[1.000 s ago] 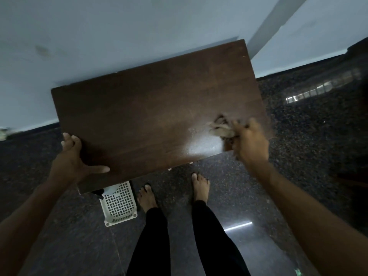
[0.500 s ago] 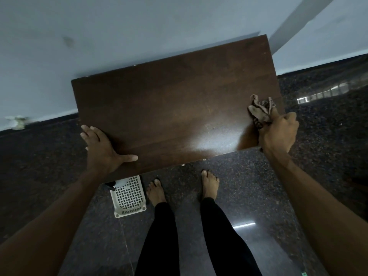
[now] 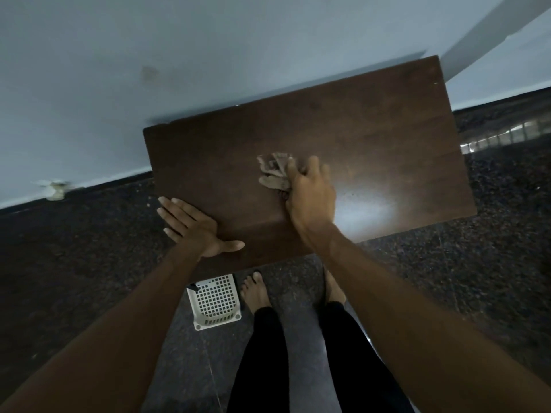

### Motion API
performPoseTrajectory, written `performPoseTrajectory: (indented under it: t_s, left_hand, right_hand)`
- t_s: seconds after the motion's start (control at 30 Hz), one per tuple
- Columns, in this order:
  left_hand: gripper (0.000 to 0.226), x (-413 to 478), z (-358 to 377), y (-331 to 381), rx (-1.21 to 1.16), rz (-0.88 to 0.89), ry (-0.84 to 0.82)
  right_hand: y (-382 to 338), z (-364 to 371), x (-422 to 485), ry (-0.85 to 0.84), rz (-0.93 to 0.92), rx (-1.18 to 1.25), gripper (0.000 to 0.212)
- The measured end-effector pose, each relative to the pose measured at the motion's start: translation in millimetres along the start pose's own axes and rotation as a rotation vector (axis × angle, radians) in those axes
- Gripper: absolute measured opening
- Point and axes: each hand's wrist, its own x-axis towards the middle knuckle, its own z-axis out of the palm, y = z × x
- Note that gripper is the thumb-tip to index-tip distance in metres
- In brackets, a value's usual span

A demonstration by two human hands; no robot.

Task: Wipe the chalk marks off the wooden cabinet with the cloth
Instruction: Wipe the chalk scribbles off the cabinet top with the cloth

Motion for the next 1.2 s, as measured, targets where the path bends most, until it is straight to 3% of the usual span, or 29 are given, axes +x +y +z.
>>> performPoseTrajectory:
  t_s: [0.03, 0.2, 0.33, 0.4, 0.57, 0.8, 0.93, 1.03, 1.2]
  left_hand:
    - [0.169, 3, -1, 0, -0.007, -0.009, -0.02]
    - [0.173, 7, 1, -5, -0.036, 0.005, -0.008]
    - [0.182, 18, -2, -9, -0.063, -0.017, -0.13]
    - [0.182, 17, -1, -10, -0.071, 0.001, -0.149]
    - [0.167, 12, -1, -7, -0.073, 0.037, -0.128]
    - [0.168, 19, 5, -10, -0.121, 0.09, -0.135]
    - [0.172, 8, 1, -2, -0.119, 0.054, -0.029]
    - [0.171, 9, 1, -1, -0.111, 0.048, -0.039]
    - [0.171, 9, 2, 0, -0.114, 0.061, -0.047]
  right_hand:
    - [-12, 10, 0, -0.085, -0.054, 0.008, 0.052]
    - [-72, 20, 26, -0.086, -0.276, -0.089, 0.052]
    - [-66, 21, 46, -0.129, -0.343, -0.079, 0.07]
    - [-52, 15, 54, -0.096, -0.28, -0.059, 0.068]
    - [4, -29, 107, 0.084, 0.098, -0.034, 0.049]
    - [-27, -28, 120, 0.088, 0.236, -0.077, 0.041]
    - [-98, 2, 112, -0.003, 0.012, -0.07, 0.053]
    - [-153, 23, 105, -0.049, -0.17, -0.078, 0.045]
    - [-148, 20, 108, -0.094, -0.256, -0.145, 0.044]
